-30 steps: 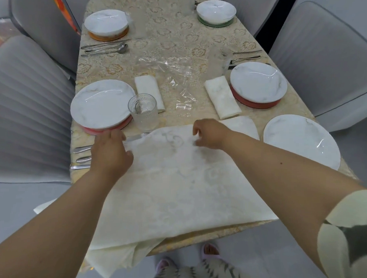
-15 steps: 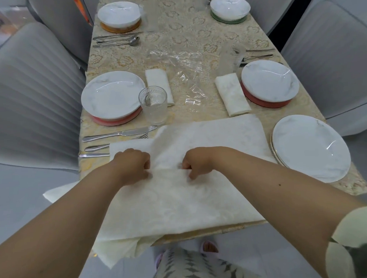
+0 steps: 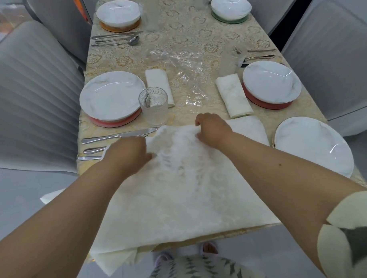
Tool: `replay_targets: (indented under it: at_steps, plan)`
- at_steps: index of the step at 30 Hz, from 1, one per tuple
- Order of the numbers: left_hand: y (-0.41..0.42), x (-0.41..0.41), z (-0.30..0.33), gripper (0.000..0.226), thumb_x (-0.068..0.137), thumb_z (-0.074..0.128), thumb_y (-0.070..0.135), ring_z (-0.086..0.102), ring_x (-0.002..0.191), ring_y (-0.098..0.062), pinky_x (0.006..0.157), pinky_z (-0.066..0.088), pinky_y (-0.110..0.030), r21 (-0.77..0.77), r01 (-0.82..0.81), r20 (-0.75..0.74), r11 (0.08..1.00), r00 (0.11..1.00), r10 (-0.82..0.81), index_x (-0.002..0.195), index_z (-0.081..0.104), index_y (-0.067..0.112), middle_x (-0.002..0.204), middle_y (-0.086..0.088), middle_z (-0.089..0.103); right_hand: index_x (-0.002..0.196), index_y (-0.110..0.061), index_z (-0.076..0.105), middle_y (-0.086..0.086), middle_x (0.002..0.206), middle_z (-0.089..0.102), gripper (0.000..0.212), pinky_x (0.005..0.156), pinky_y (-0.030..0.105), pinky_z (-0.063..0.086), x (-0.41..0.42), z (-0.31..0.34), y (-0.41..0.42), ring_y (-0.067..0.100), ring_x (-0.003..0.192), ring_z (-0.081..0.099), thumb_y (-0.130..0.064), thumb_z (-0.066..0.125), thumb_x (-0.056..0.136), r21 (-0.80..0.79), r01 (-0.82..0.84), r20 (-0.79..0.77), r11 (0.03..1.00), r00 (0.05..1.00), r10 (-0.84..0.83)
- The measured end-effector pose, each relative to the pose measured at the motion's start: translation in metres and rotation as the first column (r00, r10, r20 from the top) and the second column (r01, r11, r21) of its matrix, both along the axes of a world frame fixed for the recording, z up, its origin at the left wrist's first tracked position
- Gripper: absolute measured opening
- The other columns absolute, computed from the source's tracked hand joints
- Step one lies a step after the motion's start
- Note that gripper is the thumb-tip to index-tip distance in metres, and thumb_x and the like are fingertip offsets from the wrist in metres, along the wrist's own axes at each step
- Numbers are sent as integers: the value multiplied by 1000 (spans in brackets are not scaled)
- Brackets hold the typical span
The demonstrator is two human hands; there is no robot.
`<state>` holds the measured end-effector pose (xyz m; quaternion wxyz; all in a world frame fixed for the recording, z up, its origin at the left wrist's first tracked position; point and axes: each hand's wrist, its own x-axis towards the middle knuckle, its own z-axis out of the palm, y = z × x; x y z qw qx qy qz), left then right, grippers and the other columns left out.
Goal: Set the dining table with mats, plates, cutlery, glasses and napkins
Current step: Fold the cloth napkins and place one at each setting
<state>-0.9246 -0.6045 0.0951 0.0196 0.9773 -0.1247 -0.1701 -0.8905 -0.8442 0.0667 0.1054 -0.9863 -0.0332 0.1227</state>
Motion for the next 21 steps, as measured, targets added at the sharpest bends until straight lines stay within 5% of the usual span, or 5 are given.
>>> replay_targets:
  at_steps: [2,7,10,14,21]
  plan:
    - [3,9,-8,38,88,64,39,49,110,-33,86,43,-41,-68,-59,186,996,980,70,110,55,10,114,-12,57,132,-14,42,8,130,46,47,94,36,38,7,-6,-6,27,123,40,-18,58,88,-99,-21,-17,995,1000,19]
    - [5,23,-25,51,84,68,33,49,118,-30,96,34,-41,-69,-156,-38,985,987,154,127,45,18,122,-6,59,129,-13,45,9,129,44,48,97,39,33,16,-15,-10,28,123,37,-31,62,87,-241,-99,-89,965,993,80]
    - [6,22,-22,14,80,64,22,56,100,-29,85,34,-35,-119,-120,37,986,991,125,92,55,22,92,0,62,112,-14,58,9,120,46,34,94,37,33,15,-10,-14,29,118,38,-33,61,84,-285,-171,-89,943,984,152]
    - [9,22,-11,30,67,70,8,53,79,-27,63,39,-32,-379,-48,-8,924,999,48,65,43,21,80,-3,52,89,-14,56,9,103,57,17,80,33,35,8,5,-23,30,104,50,-27,64,82,-96,-216,38,972,975,220]
    - [4,21,11,53,78,73,8,53,106,-11,83,41,-25,-471,-77,-218,879,975,-31,122,54,30,110,12,56,92,-7,60,7,85,61,23,67,36,37,-11,46,-38,25,80,53,-26,70,83,123,-207,226,970,958,176]
